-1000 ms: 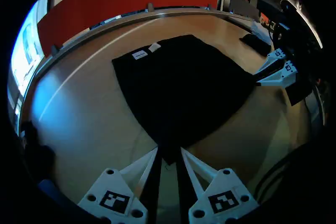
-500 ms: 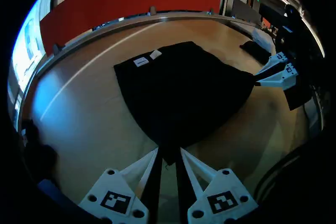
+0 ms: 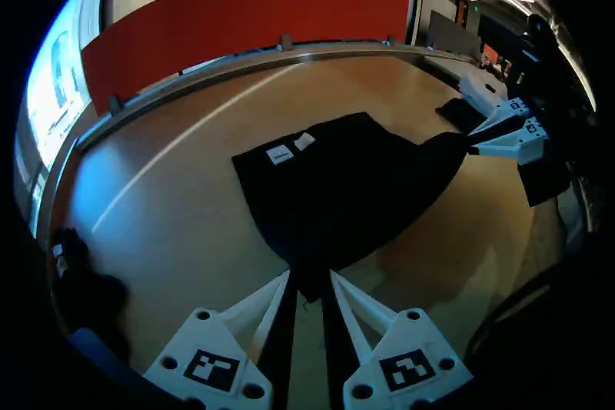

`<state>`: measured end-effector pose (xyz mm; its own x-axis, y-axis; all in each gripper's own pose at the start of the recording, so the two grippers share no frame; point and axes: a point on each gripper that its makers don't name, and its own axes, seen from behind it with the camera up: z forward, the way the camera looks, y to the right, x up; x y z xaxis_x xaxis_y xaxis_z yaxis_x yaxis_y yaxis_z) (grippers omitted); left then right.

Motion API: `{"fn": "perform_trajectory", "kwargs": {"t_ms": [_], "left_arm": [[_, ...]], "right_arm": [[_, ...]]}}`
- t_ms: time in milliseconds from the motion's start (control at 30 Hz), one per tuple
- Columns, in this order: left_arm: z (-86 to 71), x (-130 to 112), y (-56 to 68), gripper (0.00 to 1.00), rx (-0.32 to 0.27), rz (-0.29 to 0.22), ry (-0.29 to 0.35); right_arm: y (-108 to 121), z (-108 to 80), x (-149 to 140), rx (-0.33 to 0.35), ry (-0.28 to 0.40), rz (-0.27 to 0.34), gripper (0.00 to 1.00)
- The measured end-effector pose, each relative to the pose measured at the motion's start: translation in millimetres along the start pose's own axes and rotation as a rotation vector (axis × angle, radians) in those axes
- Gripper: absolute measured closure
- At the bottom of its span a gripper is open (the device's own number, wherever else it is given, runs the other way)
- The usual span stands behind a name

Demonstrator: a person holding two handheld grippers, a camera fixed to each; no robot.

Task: Fold towel

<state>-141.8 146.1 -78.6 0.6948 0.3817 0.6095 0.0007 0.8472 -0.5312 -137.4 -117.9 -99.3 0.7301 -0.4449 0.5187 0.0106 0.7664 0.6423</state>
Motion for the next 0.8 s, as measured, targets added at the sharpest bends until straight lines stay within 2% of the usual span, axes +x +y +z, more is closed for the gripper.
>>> {"fn": "perform_trajectory", "kwargs": {"t_ms": [467,800], "left_arm": [[-37.9,27,9.3,0.8,0.002,-0.005,0.016],[-52.8,35,12.0,0.8,0.001,0.003,0.023]], "right_arm": [[-2,-36.3,25,0.002,0.024,0.004,0.86],[-8,-52.9,30,0.013,0.032,0.009,0.86]]}}
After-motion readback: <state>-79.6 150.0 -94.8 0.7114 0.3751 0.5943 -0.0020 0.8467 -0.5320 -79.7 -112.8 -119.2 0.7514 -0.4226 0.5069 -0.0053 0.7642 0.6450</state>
